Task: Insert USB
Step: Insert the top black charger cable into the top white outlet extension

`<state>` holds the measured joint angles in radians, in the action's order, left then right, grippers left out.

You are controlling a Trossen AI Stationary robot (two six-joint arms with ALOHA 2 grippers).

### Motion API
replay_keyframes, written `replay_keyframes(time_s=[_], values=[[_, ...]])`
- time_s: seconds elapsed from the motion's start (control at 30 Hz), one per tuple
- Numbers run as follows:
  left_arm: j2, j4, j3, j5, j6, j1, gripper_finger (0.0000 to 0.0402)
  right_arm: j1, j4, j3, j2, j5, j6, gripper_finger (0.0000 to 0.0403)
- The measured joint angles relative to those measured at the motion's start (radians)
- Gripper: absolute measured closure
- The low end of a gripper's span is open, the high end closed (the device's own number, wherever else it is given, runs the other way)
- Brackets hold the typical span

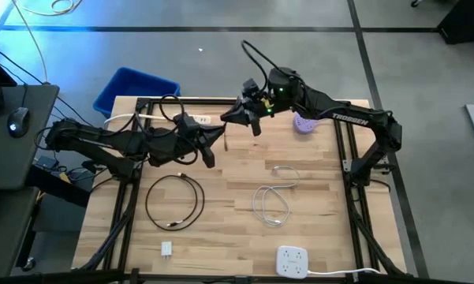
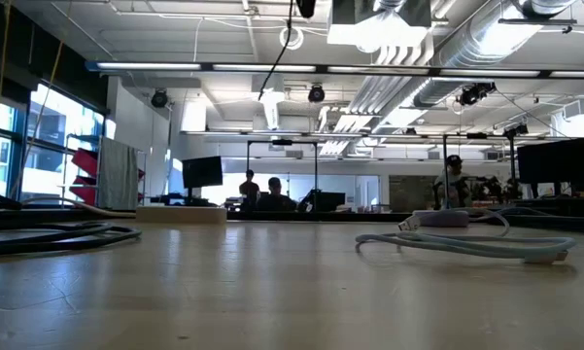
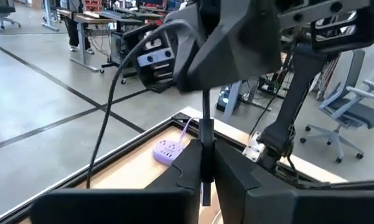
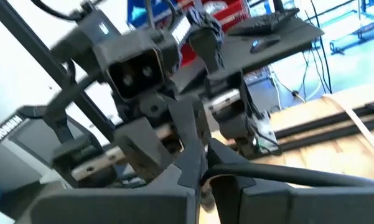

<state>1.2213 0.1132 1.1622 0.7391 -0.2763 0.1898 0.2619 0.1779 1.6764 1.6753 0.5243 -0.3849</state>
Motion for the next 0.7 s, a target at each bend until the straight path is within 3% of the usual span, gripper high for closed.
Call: replay_keyframes(time_s=[0.2,0.4,0.7], values=[[0.000,0.020,0.000,-0.011,-0.034,-0.008,0.0305,-0.001,0.077,0.000,-0.001,0.000,0.041,0.0402],[0.006,0.094,0.000,-0.129,-0.171,-0.059,0.0243,-0.007,0.145,0.000,-0.001,0.000,0.090,0.0402],[0.033,0.102,0.000,-0.363,-0.274,-0.172,0.0225,-0.015,0.261,0.000,-0.001,-0.004,0.165,0.0403]])
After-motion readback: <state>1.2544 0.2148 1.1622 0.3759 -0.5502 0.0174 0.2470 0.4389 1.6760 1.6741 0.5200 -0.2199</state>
